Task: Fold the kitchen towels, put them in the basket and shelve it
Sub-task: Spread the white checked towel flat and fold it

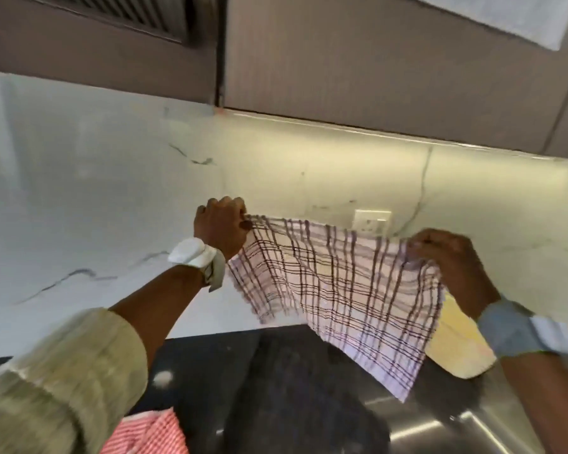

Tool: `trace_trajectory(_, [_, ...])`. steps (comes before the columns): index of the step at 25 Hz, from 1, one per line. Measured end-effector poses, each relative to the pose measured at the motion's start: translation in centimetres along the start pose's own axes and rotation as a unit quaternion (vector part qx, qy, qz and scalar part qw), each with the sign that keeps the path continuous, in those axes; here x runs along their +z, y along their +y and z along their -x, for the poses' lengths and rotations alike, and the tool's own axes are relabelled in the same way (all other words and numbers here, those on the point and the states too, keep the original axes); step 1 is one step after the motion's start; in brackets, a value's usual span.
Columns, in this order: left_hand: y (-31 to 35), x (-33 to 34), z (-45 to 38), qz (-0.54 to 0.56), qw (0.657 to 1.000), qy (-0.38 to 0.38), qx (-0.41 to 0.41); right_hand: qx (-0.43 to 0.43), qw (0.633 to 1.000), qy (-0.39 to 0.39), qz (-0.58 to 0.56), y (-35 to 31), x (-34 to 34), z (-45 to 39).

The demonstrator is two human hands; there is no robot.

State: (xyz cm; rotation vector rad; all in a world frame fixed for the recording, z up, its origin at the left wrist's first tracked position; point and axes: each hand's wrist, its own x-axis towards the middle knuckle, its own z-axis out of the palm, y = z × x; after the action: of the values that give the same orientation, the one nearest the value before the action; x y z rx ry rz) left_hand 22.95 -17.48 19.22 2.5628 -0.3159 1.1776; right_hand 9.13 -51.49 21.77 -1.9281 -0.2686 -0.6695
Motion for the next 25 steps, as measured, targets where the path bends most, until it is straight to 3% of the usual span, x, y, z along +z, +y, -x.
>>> trace_trajectory(2, [-0.1,2.9,3.3,0.013,0.998,-0.029,0.046,0.055,0.992,-0.115,-0.017,1.3,0.4,5.1])
trace_trajectory(4, [-1.3,5.5,8.5,-0.003,0.987,-0.135,0.089,0.138,0.955,-0.26,0.043,4.4,3.0,9.9])
trace_trajectory(6, [-3.2,7.1,14.2,-0.097,0.937,-0.302,0.145,0.212,0.886,-0.406,0.067,7.1,6.6,14.3])
trace_trajectory(8, [-5.0,8.3,18.9,-0.154,0.864,-0.447,0.17,0.25,0.837,-0.485,0.035,9.6,10.0,17.1])
trace_trajectory(10, [-6.0,8.8,22.0,-0.149,0.831,-0.508,0.173,0.25,0.844,-0.468,0.08,12.2,12.3,18.2])
trace_trajectory(14, [-4.6,8.7,24.8,-0.07,0.866,-0.483,0.111,0.178,0.918,-0.281,0.214,17.6,15.5,18.1])
trace_trajectory(16, [-2.4,9.0,25.8,-0.003,0.885,-0.459,0.082,0.175,0.898,-0.29,0.28,20.2,16.1,18.5])
trace_trajectory(19, [0.8,10.5,27.1,0.043,0.856,-0.514,0.033,0.154,0.851,-0.334,0.375,23.5,15.6,20.1])
trace_trajectory(21, [2.4,12.2,27.7,0.032,0.845,-0.534,0.026,0.122,0.845,-0.329,0.403,25.7,13.8,20.8])
trace_trajectory(25, [4.6,14.9,29.2,0.01,0.871,-0.492,-0.016,0.081,0.843,-0.351,0.399,28.8,10.1,19.2])
